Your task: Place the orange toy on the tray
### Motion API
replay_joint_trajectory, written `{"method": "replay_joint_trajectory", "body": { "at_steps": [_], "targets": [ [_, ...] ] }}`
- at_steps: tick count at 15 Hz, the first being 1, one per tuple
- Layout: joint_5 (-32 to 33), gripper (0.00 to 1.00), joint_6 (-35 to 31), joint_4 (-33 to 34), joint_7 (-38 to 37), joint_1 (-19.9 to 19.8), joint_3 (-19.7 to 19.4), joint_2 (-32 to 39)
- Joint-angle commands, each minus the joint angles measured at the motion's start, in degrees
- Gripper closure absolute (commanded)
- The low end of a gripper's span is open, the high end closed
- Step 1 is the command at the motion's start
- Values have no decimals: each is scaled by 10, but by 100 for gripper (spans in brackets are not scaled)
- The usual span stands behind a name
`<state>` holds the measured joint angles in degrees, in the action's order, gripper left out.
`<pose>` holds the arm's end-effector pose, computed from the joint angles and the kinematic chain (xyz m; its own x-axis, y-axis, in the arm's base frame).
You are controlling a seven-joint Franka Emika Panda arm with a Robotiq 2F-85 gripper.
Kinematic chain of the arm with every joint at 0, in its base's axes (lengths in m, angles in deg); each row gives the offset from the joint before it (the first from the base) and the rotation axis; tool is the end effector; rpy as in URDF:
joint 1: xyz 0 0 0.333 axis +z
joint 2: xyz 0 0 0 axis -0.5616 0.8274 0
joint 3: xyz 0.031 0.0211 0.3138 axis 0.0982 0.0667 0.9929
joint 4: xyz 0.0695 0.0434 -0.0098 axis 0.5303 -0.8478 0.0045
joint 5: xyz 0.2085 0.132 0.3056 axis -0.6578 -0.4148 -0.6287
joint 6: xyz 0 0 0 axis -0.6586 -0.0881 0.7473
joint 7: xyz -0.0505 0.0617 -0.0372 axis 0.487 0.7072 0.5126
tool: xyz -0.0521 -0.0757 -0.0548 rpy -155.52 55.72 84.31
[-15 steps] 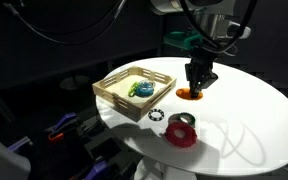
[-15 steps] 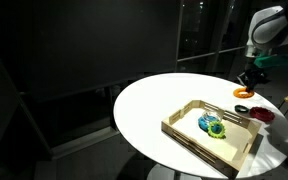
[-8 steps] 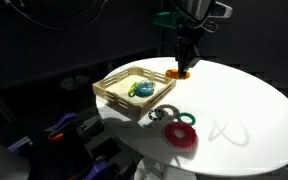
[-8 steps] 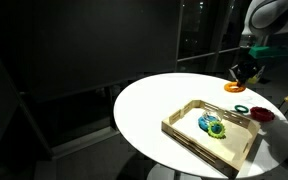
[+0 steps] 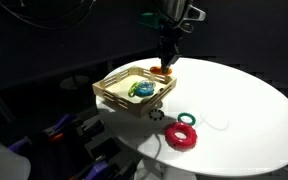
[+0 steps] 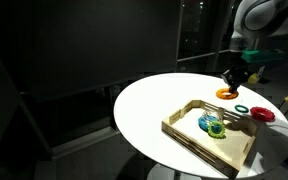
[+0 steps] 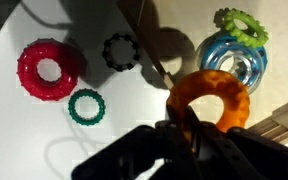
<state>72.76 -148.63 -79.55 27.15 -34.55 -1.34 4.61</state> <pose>0.5452 -0.0360 0.2950 0.9168 -0.3805 -0.1210 -0.3795 -0.9246 0.0318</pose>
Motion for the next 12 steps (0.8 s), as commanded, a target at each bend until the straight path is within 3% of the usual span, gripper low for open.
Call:
{"method": "replay_joint_trajectory", "body": {
  "at_steps": [1,12],
  "targets": [
    [-13,95,9,-23,8,5,11,-20],
    [-57,95,-14,-73,50,8,33,-11]
  ]
}}
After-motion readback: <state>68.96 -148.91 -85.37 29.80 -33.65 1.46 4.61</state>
